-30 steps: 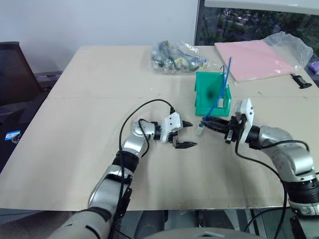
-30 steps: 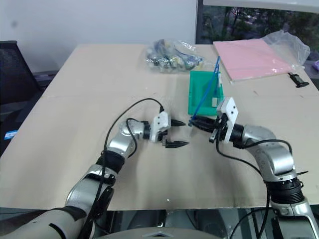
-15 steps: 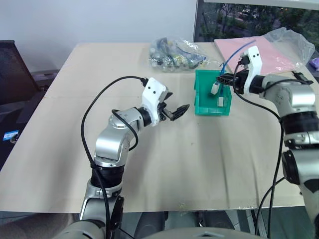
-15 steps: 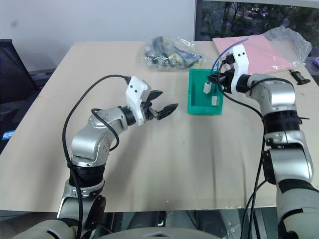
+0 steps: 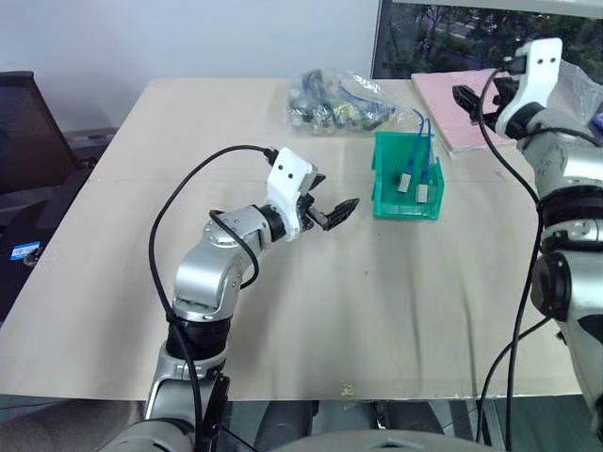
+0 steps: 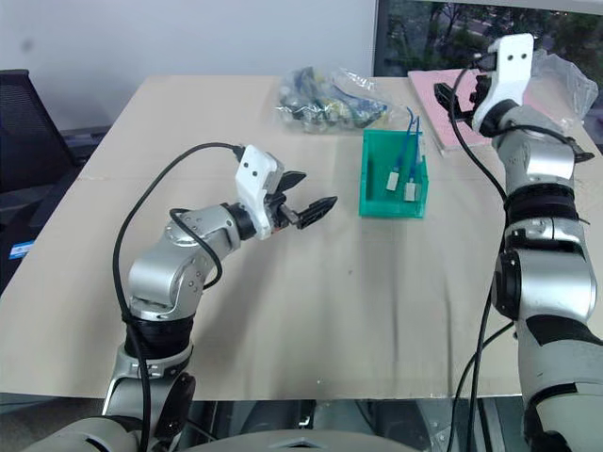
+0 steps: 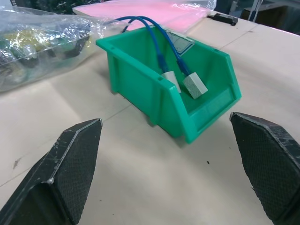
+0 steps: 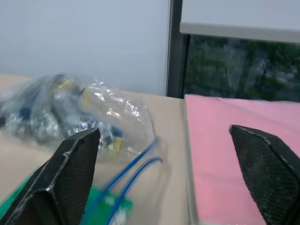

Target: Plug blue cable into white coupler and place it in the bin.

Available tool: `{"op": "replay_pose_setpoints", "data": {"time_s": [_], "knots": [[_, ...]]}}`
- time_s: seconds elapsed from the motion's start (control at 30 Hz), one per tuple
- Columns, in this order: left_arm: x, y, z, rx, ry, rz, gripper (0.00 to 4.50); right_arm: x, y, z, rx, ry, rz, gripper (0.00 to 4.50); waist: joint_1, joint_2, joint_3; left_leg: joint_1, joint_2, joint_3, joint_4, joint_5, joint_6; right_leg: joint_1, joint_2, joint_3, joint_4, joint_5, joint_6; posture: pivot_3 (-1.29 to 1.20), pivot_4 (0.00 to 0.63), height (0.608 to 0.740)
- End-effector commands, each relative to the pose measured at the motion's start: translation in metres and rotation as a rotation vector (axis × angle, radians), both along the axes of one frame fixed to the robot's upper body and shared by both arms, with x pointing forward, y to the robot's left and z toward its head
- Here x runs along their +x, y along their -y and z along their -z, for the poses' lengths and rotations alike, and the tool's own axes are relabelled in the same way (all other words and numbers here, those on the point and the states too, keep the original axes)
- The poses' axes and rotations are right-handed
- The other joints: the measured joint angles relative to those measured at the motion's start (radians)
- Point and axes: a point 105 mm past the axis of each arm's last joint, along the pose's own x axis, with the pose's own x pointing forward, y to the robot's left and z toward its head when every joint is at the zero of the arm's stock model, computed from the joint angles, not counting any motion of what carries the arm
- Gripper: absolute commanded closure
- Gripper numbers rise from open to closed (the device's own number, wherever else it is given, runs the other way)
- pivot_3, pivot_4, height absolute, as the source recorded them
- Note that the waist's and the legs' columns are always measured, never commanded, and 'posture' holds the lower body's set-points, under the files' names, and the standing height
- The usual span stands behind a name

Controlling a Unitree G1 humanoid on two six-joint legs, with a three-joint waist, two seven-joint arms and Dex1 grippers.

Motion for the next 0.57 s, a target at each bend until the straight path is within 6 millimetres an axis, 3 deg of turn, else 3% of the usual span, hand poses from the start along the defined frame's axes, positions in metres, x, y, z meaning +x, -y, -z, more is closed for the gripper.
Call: {"op": "replay_pose_setpoints", "data": {"time_s": [0.03, 0.13, 0.23, 0.4, 0.47, 0.57], "knots": [[-0.021, -0.006, -0.006, -0.041, 0.075, 0.050, 0.00, -0.053, -0.004, 0.016, -0.009, 0.048, -0.143, 0.06, 0.002, 0.001, 0.000, -0.002, 0.000, 0.000, 0.000, 0.000, 0.000, 0.000, 0.000, 0.000, 0.000, 0.000, 0.000, 0.00, 0.150, 0.740], [-0.032, -0.022, 0.013, -0.019, 0.074, 0.009, 0.00, -0.111, -0.012, 0.052, -0.069, 0.081, -0.309, 0.06, -0.002, 0.002, 0.000, -0.010, 0.001, 0.000, 0.002, 0.000, 0.000, -0.007, -0.001, 0.001, 0.000, 0.000, 0.000, 0.00, 0.150, 0.740], [-0.047, -0.038, 0.035, -0.054, 0.005, -0.032, 0.00, -0.150, -0.003, 0.100, -0.074, -0.100, -0.378, 0.06, -0.003, 0.003, 0.000, -0.009, 0.000, 0.002, 0.002, -0.001, 0.001, -0.011, 0.000, 0.004, 0.001, 0.000, 0.001, 0.00, 0.150, 0.740], [-0.073, -0.068, 0.079, 0.013, -0.074, -0.125, 0.00, -0.189, 0.007, 0.153, -0.136, -0.279, -0.399, 0.06, -0.003, 0.002, 0.004, 0.017, 0.000, 0.005, -0.002, -0.004, 0.006, 0.011, -0.002, 0.009, -0.002, -0.001, -0.001, 0.00, 0.150, 0.740], [-0.075, -0.077, 0.094, 0.069, -0.089, -0.185, 0.00, -0.197, 0.010, 0.166, -0.126, -0.317, -0.399, 0.06, -0.003, 0.002, 0.004, 0.025, 0.000, 0.005, -0.004, -0.004, 0.006, 0.019, -0.002, 0.010, -0.004, -0.001, -0.001, 0.00, 0.150, 0.740], [-0.077, -0.080, 0.104, 0.079, -0.110, -0.215, 0.00, -0.200, 0.016, 0.176, -0.069, -0.329, -0.363, 0.06, -0.002, 0.002, 0.004, 0.025, 0.000, 0.005, -0.002, -0.004, 0.006, 0.020, 0.000, 0.010, -0.006, 0.000, -0.002, 0.00, 0.150, 0.740]]}}
